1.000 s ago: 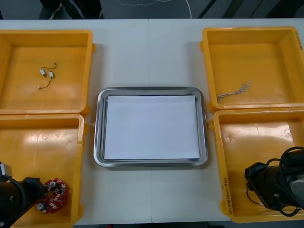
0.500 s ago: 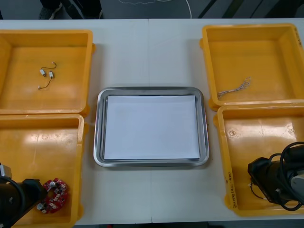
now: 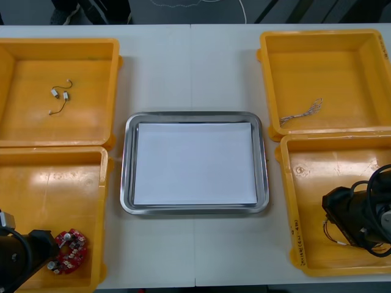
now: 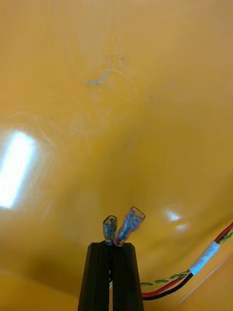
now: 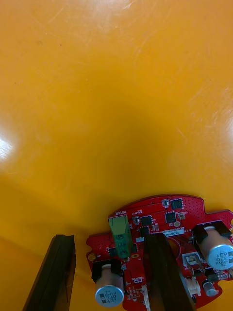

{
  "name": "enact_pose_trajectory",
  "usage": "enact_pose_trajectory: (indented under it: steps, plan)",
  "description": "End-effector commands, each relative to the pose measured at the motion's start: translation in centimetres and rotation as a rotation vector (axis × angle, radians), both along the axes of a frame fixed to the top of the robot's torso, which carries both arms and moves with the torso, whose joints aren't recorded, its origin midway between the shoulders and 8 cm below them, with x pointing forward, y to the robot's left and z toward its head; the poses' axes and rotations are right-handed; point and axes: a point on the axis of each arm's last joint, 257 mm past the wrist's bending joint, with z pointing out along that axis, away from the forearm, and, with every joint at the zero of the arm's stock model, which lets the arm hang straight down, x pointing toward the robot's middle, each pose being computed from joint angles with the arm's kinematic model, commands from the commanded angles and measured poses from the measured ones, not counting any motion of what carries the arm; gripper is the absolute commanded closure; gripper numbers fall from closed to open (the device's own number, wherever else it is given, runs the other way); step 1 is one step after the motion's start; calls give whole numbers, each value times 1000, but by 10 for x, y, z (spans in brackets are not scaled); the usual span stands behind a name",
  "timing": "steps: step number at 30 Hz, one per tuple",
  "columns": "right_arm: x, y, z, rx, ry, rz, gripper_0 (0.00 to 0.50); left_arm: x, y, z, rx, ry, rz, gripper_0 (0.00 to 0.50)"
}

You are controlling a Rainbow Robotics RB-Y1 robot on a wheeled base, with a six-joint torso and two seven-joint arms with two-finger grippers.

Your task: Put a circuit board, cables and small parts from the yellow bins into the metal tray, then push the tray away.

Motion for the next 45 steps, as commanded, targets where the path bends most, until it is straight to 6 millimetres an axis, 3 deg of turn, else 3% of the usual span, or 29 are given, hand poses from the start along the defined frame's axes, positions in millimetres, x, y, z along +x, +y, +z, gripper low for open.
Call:
enact_pose_trajectory:
  steps: [1, 10, 11, 12, 15, 22, 23, 24, 30, 41, 43, 45]
  plan:
    - [24, 0, 32, -31, -90, 64, 500, -1, -2, 5, 9, -11, -29, 96]
    - [50, -10, 44, -119, -129, 188, 500, 2, -2, 2, 8, -8, -35, 107]
    - [52, -10, 45, -125, -132, 196, 500, 1, -2, 2, 8, -6, -36, 123]
    - [55, -10, 46, -141, -136, 225, 500, 1, -2, 2, 9, -6, -38, 195]
    - [61, -11, 46, -162, -136, 267, 500, 2, -2, 3, 11, -9, -36, 291]
    - [73, -12, 37, -225, -133, 365, 500, 3, -1, 3, 11, -9, -36, 308]
    - [78, -11, 33, -239, -136, 382, 500, 4, -2, 3, 10, -11, -39, 481]
    - [79, -11, 32, -242, -136, 384, 500, 4, -3, 3, 10, -10, -40, 499]
    - [98, -7, 19, -246, -163, 399, 500, 4, -3, 2, 12, -9, -43, 500]
    - [93, -8, 14, -253, -129, 423, 500, 17, -7, 18, 26, -8, -69, 500]
    - [91, -10, 13, -260, -121, 427, 385, 21, -6, 24, 32, -5, -69, 500]
    - [89, -12, 13, -266, -111, 431, 367, 24, -4, 29, 35, -2, -69, 500]
